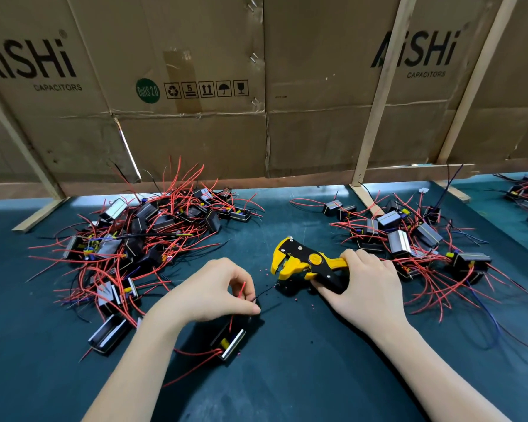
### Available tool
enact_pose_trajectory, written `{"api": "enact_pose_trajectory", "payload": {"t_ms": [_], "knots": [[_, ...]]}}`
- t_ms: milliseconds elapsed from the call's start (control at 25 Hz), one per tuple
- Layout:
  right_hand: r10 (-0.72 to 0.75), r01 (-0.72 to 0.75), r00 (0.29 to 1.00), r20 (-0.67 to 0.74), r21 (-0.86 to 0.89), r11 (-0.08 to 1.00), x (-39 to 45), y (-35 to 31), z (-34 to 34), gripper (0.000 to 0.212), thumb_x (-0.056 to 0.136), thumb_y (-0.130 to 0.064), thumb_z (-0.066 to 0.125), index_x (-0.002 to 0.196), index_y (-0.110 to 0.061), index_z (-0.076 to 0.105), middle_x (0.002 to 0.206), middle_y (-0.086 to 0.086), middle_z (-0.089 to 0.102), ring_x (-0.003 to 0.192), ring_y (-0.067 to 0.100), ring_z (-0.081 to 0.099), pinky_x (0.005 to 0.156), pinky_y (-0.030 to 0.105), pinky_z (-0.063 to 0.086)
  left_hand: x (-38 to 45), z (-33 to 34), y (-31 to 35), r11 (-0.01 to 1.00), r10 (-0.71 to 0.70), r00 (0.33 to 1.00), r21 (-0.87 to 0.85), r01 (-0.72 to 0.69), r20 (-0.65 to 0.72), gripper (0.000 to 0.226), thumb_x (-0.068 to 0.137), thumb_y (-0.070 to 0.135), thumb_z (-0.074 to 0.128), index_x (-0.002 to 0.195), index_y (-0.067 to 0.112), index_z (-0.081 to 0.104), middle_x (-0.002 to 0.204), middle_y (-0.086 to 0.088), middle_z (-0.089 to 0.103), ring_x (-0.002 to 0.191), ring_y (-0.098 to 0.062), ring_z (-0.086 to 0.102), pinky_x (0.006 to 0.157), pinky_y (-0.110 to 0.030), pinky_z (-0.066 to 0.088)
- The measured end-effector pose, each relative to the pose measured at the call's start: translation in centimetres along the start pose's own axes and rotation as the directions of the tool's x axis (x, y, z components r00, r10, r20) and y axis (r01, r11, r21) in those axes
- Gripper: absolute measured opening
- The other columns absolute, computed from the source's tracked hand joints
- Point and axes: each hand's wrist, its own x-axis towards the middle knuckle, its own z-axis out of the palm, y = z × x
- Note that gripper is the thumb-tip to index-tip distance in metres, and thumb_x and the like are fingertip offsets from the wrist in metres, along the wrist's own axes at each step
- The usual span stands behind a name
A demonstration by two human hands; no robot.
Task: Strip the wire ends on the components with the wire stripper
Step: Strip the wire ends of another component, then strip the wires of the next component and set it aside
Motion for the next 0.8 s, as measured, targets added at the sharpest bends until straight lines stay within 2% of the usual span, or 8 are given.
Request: {"api": "enact_pose_trajectory", "payload": {"t_ms": [80,200,240,320,440,600,680,800], "knots": [[0.005,-0.005,1.000,0.017,-0.001,1.000,-0.1,0.0,0.0,0.056,0.069,-0.068,0.069,0.087,-0.016,0.057,0.082,-0.003,0.059,0.085,0.026,0.060,0.078,0.039,0.039,-0.3,-0.4,0.6,0.971,0.039,0.999,-0.234,-0.040,-0.012,0.019,0.079,0.027,0.080,0.071,0.016,0.067,0.060,0.006,0.055,0.049,-0.011,0.050,0.050,-0.028,0.044],[-0.009,0.009,1.000,0.027,-0.013,1.000,-0.1,-0.3,0.0,0.055,0.070,-0.069,0.066,0.087,-0.017,0.057,0.081,-0.003,0.059,0.084,0.026,0.059,0.077,0.038,0.038,-0.1,0.1,3.1,0.678,0.080,0.916,-0.652,-0.339,-0.394,0.011,0.083,0.018,0.076,0.079,0.017,0.066,0.067,0.003,0.061,0.049,-0.019,0.065,0.050,-0.022,0.048],[-0.018,0.018,1.000,0.021,-0.016,1.000,-0.1,-0.4,0.1,0.055,0.070,-0.069,0.066,0.086,-0.017,0.058,0.081,-0.003,0.059,0.084,0.027,0.060,0.076,0.038,0.038,0.3,0.7,4.1,0.570,0.086,0.873,-0.695,-0.438,-0.480,0.007,0.084,0.015,0.073,0.087,0.017,0.067,0.076,0.003,0.067,0.062,-0.023,0.072,0.057,-0.023,0.053],[-0.019,0.020,1.000,0.023,-0.014,1.000,-0.1,-0.6,0.0,0.057,0.070,-0.070,0.062,0.087,-0.016,0.058,0.082,-0.001,0.060,0.085,0.028,0.060,0.075,0.038,0.039,1.2,2.3,5.5,0.471,0.197,0.865,-0.729,-0.497,-0.462,0.042,0.087,0.005,0.066,0.125,0.018,0.057,0.117,-0.001,0.069,0.106,-0.026,0.070,0.084,-0.030,0.057],[-0.009,0.008,0.999,0.039,0.020,1.000,0.0,-0.5,-0.1,0.057,0.069,-0.071,0.053,0.087,-0.017,0.057,0.083,-0.001,0.060,0.086,0.028,0.060,0.075,0.039,0.039,1.7,3.7,4.7,0.624,0.326,0.909,-0.662,-0.415,-0.262,0.100,0.084,0.007,0.070,0.155,0.028,0.003,0.157,0.004,0.033,0.136,-0.012,0.046,0.108,-0.033,0.043],[0.041,-0.047,0.997,0.062,0.109,0.993,0.0,-0.2,-0.2,0.051,0.068,-0.067,0.068,0.081,-0.023,0.047,0.078,-0.005,0.056,0.082,0.026,0.060,0.074,0.037,0.039,1.4,1.8,2.2,0.773,0.187,0.887,-0.494,-0.398,-0.423,0.057,0.085,0.018,0.067,0.138,0.026,0.049,0.133,0.007,0.061,0.119,-0.013,0.060,0.100,-0.035,0.049],[0.067,-0.074,0.996,0.055,0.154,0.985,0.1,-0.1,-0.4,0.051,0.068,-0.067,0.069,0.079,-0.023,0.048,0.074,-0.007,0.054,0.079,0.026,0.059,0.073,0.037,0.040,1.2,0.3,1.0,0.822,0.067,0.793,-0.417,-0.388,-0.606,0.028,0.088,0.010,0.065,0.113,0.023,0.068,0.110,0.006,0.072,0.105,-0.013,0.066,0.097,-0.038,0.051],[0.086,-0.095,0.995,0.057,0.178,0.979,0.1,0.0,-0.6,0.049,0.069,-0.067,0.068,0.079,-0.023,0.050,0.075,-0.008,0.054,0.080,0.024,0.059,0.073,0.035,0.036,0.6,-1.6,-2.0,0.926,-0.180,0.537,-0.326,-0.190,-0.824,0.023,0.087,-0.001,0.064,0.096,0.018,0.071,0.092,0.007,0.073,0.088,-0.012,0.068,0.089,-0.038,0.054]]}}
